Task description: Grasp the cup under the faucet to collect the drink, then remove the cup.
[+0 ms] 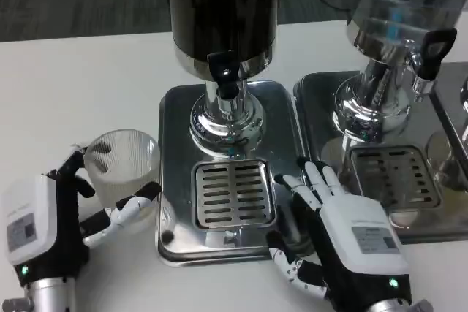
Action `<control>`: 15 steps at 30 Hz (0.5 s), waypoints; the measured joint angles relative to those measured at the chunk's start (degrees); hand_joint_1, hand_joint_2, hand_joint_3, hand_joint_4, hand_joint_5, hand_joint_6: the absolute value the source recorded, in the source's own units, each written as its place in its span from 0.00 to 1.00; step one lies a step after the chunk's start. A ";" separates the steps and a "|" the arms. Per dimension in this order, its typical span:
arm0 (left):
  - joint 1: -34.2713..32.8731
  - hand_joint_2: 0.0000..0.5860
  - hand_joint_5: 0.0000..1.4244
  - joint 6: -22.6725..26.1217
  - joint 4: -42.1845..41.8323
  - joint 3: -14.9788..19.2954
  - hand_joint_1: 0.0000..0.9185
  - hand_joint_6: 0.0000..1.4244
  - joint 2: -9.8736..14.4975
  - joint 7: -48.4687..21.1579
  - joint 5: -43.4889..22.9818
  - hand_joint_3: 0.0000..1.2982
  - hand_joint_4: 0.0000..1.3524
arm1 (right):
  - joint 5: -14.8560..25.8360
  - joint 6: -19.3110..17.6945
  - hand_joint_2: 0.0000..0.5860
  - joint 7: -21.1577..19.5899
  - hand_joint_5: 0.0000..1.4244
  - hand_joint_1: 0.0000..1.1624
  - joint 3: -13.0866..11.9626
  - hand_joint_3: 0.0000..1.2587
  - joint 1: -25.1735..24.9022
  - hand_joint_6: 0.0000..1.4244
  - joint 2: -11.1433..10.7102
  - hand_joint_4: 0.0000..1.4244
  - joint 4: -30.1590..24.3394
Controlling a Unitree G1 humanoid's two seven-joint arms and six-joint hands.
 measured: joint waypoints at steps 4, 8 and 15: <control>0.00 0.12 0.58 0.00 0.00 -0.02 0.71 0.74 0.00 0.82 0.19 0.43 0.48 | 0.01 0.00 0.66 0.00 0.00 0.47 0.00 0.13 0.00 0.14 0.02 0.00 0.00; 0.00 0.11 0.57 0.00 -0.03 -0.06 0.71 0.74 0.00 1.18 0.28 0.43 0.48 | 0.02 0.01 0.66 0.00 0.00 0.47 0.00 0.13 0.00 0.14 0.04 0.00 0.00; -0.03 0.11 0.57 -0.04 -0.69 -1.10 0.72 0.74 0.01 1.49 1.41 0.43 0.48 | -0.04 0.05 0.66 -0.02 0.00 0.46 -0.01 0.13 0.00 0.14 0.17 0.00 0.00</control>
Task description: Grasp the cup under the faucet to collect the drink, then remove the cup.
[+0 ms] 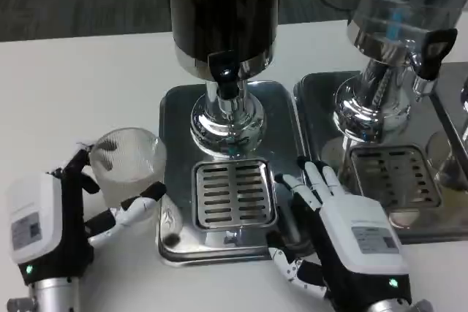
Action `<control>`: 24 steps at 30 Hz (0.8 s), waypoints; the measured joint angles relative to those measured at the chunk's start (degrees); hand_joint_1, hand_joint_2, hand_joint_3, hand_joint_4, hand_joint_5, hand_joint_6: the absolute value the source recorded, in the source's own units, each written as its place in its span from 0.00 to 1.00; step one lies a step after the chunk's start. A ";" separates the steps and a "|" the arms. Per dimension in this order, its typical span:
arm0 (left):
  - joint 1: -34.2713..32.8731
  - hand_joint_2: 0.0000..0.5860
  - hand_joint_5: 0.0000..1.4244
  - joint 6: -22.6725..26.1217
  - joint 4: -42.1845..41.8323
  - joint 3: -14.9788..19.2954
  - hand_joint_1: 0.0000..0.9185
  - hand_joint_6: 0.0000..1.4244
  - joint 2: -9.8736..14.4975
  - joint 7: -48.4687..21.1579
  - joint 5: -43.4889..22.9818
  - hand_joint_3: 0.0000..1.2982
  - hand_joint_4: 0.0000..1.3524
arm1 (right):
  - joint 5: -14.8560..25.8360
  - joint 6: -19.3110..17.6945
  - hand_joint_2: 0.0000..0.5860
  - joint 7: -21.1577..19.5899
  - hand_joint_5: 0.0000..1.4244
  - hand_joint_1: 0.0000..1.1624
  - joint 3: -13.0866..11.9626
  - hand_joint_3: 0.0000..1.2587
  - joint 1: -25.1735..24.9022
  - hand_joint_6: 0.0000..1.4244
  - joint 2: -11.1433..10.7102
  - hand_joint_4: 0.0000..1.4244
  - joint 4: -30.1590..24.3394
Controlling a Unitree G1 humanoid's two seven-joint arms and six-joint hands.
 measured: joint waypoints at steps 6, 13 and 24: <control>-0.01 0.10 0.57 0.00 -1.09 -0.46 0.74 0.74 0.10 0.04 0.73 0.44 0.48 | 0.02 0.29 0.66 -0.05 0.00 0.46 -0.06 0.13 0.10 0.14 0.32 0.00 0.00; -0.76 0.10 0.57 0.00 -1.44 -0.92 0.74 0.74 -0.04 0.03 0.78 0.44 0.48 | 0.01 0.33 0.66 -0.09 0.00 0.46 -0.35 0.12 0.20 0.14 0.34 0.00 0.00; -0.83 0.10 0.57 -0.15 -2.02 -0.91 0.75 0.74 -0.27 0.04 0.98 0.44 0.48 | 0.04 0.34 0.66 -0.19 0.00 0.46 -0.70 0.12 -0.10 0.14 0.33 0.00 0.01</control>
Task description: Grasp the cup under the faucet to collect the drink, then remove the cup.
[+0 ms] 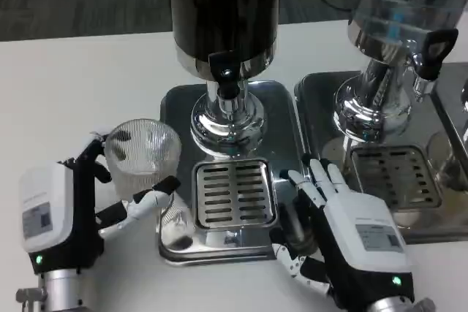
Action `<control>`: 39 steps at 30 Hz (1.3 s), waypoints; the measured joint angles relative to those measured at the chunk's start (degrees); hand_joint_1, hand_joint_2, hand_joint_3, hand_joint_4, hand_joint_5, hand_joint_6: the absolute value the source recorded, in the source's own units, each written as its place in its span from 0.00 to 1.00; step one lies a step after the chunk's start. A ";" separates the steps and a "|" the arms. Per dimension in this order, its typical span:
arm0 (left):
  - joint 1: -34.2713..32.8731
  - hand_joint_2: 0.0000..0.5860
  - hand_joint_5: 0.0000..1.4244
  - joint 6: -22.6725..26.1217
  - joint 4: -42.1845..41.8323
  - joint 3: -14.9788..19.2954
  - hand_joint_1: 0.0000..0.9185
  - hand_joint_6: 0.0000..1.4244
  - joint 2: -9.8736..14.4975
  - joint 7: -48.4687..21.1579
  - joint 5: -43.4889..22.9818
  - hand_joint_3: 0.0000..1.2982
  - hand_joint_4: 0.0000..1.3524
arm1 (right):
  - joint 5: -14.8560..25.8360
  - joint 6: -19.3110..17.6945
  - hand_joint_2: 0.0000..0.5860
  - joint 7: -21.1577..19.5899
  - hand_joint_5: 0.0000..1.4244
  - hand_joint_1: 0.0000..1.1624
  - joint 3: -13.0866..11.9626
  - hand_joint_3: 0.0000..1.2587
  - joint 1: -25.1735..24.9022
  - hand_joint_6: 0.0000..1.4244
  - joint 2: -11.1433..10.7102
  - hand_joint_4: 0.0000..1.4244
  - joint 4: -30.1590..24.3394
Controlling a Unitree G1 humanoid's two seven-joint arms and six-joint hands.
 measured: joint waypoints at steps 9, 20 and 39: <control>-0.10 0.09 0.57 -0.41 -1.08 -0.23 0.76 0.74 -0.06 0.01 0.77 0.44 0.48 | 0.04 0.06 0.66 0.00 0.00 0.46 -0.63 0.12 -0.06 0.14 0.08 0.00 0.04; -3.97 0.08 0.57 -0.48 -0.23 -5.08 0.77 0.74 -1.50 0.24 6.42 0.45 0.49 | -0.07 0.18 0.66 -0.81 0.00 0.46 -0.98 0.12 0.39 0.14 0.22 0.00 -0.23; -11.75 0.06 0.56 0.06 9.67 -11.22 0.75 0.73 -7.19 0.40 5.87 0.43 0.47 | -0.07 1.13 0.65 -1.56 0.00 0.46 -1.65 0.12 1.71 0.14 0.69 0.00 -1.85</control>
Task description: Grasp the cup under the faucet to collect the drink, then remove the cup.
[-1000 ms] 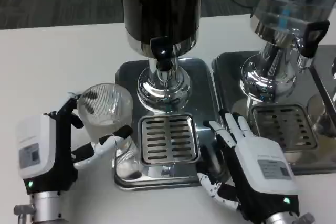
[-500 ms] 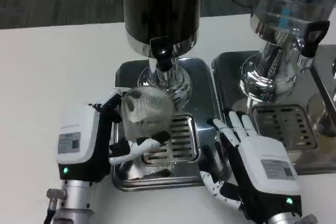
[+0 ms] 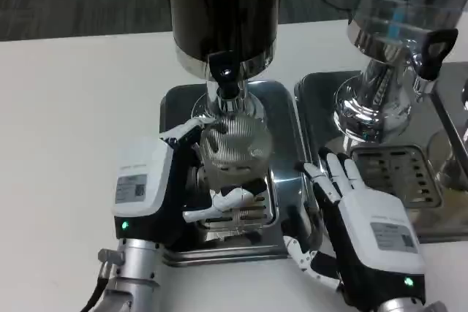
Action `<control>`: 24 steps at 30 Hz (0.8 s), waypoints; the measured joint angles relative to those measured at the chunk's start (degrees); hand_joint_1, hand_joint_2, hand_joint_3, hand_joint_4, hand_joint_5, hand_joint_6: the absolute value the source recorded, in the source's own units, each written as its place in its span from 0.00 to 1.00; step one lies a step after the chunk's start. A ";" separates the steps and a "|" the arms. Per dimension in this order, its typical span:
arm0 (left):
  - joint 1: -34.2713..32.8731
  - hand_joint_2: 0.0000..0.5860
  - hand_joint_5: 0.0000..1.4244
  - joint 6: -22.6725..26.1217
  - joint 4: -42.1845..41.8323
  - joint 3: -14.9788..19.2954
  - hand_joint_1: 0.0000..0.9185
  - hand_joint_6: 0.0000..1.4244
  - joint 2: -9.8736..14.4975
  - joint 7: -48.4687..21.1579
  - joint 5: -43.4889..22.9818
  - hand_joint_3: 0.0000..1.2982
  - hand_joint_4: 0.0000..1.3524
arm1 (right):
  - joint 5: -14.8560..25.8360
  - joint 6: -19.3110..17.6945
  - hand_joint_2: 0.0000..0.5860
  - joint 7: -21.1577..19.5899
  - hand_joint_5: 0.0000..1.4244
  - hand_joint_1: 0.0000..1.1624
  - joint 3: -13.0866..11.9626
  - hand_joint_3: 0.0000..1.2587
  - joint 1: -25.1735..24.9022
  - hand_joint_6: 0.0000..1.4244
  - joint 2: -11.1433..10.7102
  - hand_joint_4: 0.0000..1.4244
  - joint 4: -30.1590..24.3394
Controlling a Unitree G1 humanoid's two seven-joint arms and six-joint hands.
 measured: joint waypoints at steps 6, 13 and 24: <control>0.06 0.06 0.56 0.19 0.11 -0.66 0.73 0.72 0.02 0.09 0.00 0.43 0.46 | 0.12 -0.01 0.65 0.01 0.00 0.47 0.00 0.12 -0.04 0.14 -0.16 0.00 -0.01; 1.13 0.08 0.49 2.90 -0.23 -0.88 0.51 0.55 0.58 -0.31 0.38 0.35 0.35 | 0.31 -0.02 0.64 0.08 0.00 0.47 -0.05 0.12 -0.30 0.14 -0.28 0.00 0.01; 2.82 0.01 0.38 6.18 -2.68 -0.64 0.02 0.35 1.12 -2.44 0.00 0.18 0.20 | 1.28 -0.04 0.64 0.39 0.00 0.47 -0.04 0.12 -0.41 0.14 -0.72 0.00 0.03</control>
